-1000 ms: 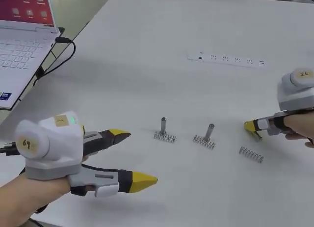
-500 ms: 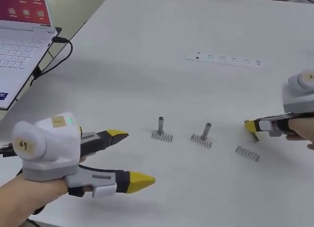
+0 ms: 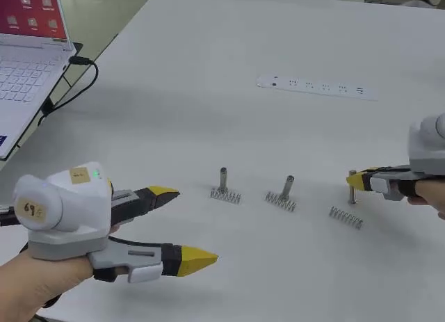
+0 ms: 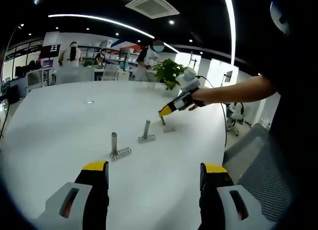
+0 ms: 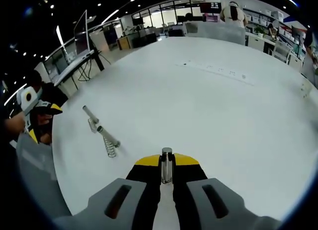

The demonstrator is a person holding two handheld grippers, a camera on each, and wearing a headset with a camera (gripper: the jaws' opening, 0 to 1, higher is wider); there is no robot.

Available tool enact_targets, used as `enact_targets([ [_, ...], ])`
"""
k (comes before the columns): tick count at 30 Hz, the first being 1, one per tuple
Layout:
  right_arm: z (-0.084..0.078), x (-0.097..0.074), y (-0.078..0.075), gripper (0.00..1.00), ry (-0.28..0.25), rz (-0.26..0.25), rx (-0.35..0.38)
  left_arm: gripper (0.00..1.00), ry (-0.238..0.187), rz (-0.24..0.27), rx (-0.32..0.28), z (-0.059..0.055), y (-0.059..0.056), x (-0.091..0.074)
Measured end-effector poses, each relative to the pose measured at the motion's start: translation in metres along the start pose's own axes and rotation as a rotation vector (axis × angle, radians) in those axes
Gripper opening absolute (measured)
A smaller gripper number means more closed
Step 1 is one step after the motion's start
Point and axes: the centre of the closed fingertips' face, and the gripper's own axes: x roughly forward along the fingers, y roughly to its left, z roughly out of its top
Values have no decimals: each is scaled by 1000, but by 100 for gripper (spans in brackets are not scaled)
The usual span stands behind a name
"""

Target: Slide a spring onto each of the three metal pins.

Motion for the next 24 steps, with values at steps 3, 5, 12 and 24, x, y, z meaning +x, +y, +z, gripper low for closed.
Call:
enact_targets([
  [3,0,-1,0,5,-13,-6,-3,71,3,-1,1,0,0,0],
  [5,0,-2,1,5,-18,-4,-5,71,1,-3,1,1,-1,1],
  [12,1,-6,6,5,-33,-11,-57,71,1,-6,4,1,0,2],
  [24,-5,-10,15,6,-53,-9,-102,71,-1,-7,6,2,1,2],
])
